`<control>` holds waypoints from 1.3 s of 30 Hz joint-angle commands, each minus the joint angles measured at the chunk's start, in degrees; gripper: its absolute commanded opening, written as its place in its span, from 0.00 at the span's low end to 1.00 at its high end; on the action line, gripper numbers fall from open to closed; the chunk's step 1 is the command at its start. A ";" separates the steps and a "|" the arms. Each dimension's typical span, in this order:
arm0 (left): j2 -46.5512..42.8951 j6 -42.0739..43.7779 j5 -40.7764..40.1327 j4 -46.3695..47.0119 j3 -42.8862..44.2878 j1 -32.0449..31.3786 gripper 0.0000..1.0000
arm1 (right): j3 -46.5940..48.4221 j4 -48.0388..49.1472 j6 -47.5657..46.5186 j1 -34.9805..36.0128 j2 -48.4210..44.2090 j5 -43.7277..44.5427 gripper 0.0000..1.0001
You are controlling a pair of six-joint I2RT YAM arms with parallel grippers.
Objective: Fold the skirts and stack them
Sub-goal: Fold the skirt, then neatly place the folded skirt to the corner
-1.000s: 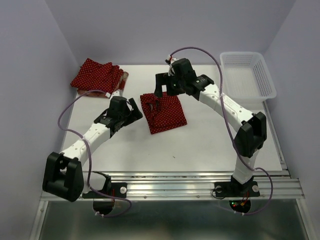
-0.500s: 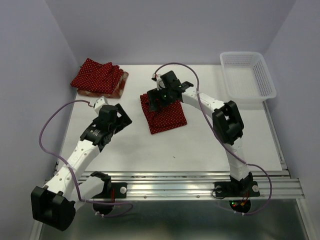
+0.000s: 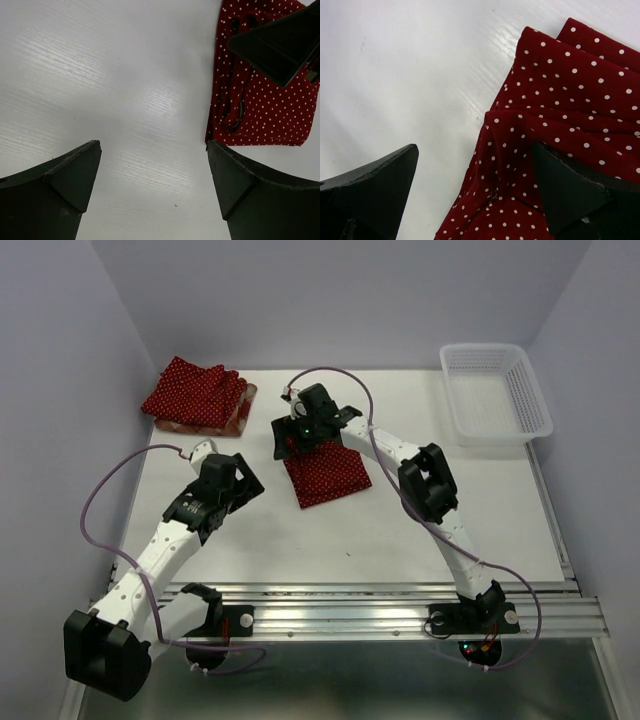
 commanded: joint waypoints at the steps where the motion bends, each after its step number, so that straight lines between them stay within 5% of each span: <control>1: 1.11 0.30 -0.08 1.18 -0.43 -0.10 0.99 | 4.08 3.91 2.20 0.19 2.98 3.90 1.00; 8: 0.93 1.00 1.15 2.15 -0.43 -0.19 0.99 | 6.28 2.77 2.65 0.19 4.13 5.05 1.00; 19: -1.79 0.74 3.96 5.13 -1.75 -0.19 0.99 | -1.01 2.15 -3.77 -2.35 -11.60 7.60 1.00; 24: -2.58 0.21 3.35 5.59 -1.05 -0.18 0.99 | -0.14 2.15 -5.62 -5.34 -8.19 2.85 1.00; 32: -8.90 -4.36 -8.25 3.38 2.47 -0.10 0.99 | 10.49 2.94 -6.42 -9.73 3.15 -0.75 1.00; 39: -10.50 -3.40 -7.38 5.14 2.56 -0.10 0.99 | 10.25 4.70 -4.13 -10.26 7.82 -3.74 1.00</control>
